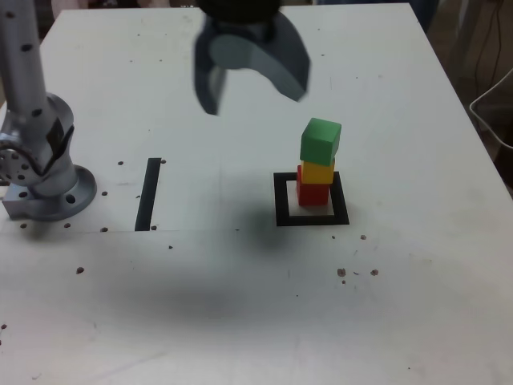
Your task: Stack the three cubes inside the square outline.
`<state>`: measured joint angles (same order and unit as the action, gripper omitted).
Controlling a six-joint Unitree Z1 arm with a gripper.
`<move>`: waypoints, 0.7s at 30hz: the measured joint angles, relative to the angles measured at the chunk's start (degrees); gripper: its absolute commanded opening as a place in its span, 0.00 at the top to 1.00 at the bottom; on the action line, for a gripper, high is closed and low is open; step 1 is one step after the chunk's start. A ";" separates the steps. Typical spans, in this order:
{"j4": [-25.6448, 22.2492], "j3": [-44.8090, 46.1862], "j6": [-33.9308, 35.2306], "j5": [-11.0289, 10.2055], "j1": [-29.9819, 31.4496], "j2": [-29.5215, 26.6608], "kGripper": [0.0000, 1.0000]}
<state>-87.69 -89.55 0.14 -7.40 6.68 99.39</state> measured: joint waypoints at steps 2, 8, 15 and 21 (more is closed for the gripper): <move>0.03 1.95 0.00 0.14 0.00 -1.65 0.01; 2.83 11.35 0.10 1.39 0.00 -5.68 0.01; 7.58 21.83 0.42 1.37 0.00 -9.66 0.01; 11.71 29.69 0.43 1.37 -0.07 -10.28 0.01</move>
<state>-75.98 -59.85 0.57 -6.03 6.61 89.10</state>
